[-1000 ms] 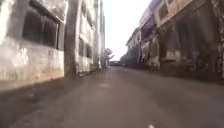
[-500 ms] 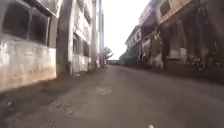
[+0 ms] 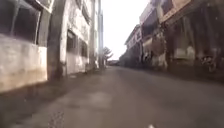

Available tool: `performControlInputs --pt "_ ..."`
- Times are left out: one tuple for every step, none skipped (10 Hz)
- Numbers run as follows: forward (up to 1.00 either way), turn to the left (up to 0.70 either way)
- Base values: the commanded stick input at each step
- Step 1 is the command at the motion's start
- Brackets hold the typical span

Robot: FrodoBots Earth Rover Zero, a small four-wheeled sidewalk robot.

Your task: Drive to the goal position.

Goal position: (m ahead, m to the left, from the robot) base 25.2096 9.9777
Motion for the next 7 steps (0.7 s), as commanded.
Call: performControlInputs --pt "1.0 0.0" --pt "1.0 0.0" --pt "1.0 0.0" --pt "1.0 0.0" --pt "1.0 0.0" --pt "1.0 0.0" --pt "1.0 0.0"
